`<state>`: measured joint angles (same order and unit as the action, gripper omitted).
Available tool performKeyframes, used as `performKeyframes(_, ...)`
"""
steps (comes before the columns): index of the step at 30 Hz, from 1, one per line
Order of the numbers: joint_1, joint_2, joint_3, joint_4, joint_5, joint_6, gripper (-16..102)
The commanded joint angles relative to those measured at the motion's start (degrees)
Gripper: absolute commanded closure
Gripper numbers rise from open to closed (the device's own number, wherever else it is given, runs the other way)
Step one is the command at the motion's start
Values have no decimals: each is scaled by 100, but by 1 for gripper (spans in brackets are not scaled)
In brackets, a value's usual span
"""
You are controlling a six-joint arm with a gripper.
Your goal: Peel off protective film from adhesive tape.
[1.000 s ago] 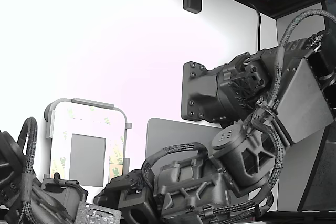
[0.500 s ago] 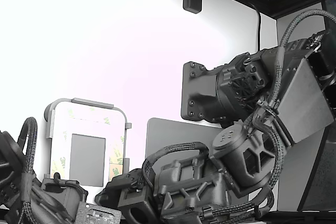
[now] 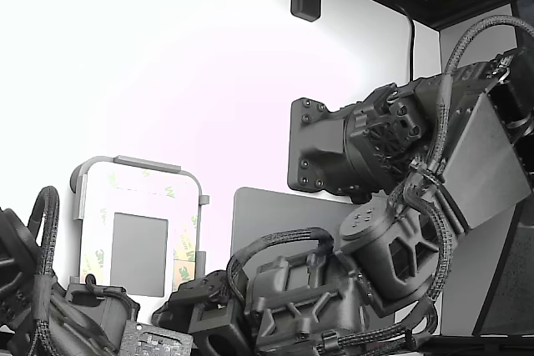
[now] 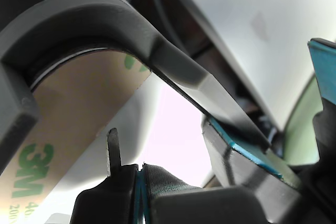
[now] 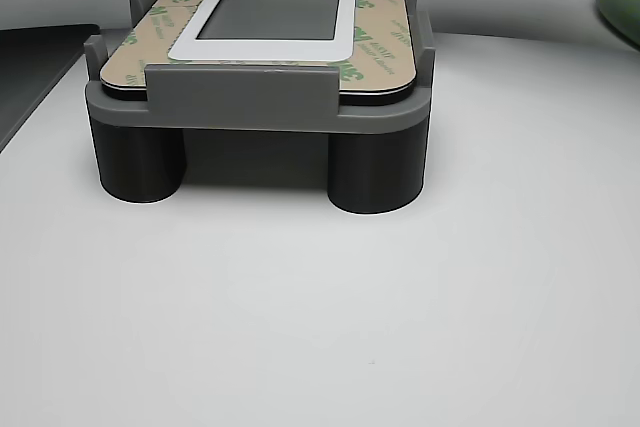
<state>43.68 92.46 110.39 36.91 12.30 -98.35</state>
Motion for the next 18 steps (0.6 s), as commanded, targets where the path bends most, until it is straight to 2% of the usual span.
performKeyframes(1, -97, 88, -167, -53, -9, -35, 97)
performKeyframes(18, -105, 185, 185, -404, -53, -62, 97)
